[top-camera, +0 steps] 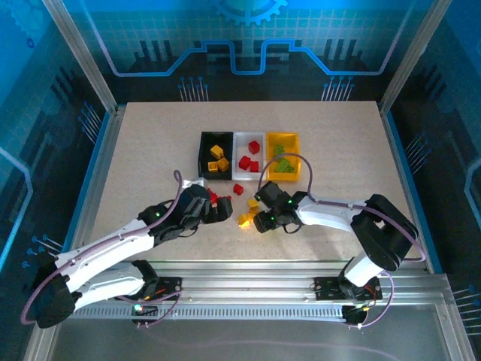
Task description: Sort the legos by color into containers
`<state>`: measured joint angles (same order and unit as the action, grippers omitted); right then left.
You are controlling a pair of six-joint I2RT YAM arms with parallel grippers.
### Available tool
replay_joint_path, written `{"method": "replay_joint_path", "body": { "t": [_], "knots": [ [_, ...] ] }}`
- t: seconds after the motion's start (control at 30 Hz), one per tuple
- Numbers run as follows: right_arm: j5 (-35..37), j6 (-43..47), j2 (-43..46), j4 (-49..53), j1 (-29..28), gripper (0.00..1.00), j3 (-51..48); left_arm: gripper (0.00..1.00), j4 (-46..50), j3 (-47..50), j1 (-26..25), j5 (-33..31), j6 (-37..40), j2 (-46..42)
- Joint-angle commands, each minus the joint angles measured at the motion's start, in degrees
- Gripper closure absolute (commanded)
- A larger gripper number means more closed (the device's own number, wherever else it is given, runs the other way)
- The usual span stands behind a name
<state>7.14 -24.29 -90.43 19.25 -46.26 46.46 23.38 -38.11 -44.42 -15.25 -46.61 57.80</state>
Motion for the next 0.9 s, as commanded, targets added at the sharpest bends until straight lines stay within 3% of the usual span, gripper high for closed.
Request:
{"method": "replay_joint_path", "body": {
  "t": [0.0, 0.1, 0.23, 0.43, 0.6, 0.87],
  "knots": [
    [2.34, 0.62, -0.59, 2.09, -0.78, 0.56, 1.79, 0.01, 2.93, 1.49, -0.14, -3.07, -2.57, -1.70],
    [3.68, 0.64, 1.75, 3.99, -0.81, 0.64, 1.54, 0.01, 3.65, 1.47, 0.33, -3.58, -2.05, -2.31],
    [6.43, 0.82, 8.51, 7.53, 0.05, 0.66, 1.67, 0.01, 3.31, 2.18, 1.03, -4.00, -1.56, -2.49],
    [6.51, 0.93, 15.12, 8.92, 8.64, 0.66, 7.67, 0.01, 1.38, 5.15, 1.94, -3.66, -2.67, -2.52],
    [6.42, -1.05, 7.59, 5.29, 17.66, 0.64, 15.99, 0.01, 1.24, 6.77, 2.49, -2.90, -3.83, -2.99],
    [11.05, -2.31, -11.75, 8.79, 22.58, 0.62, 33.27, 0.01, 1.23, 8.41, 2.69, -1.76, -5.05, -3.39]
  ]
}}
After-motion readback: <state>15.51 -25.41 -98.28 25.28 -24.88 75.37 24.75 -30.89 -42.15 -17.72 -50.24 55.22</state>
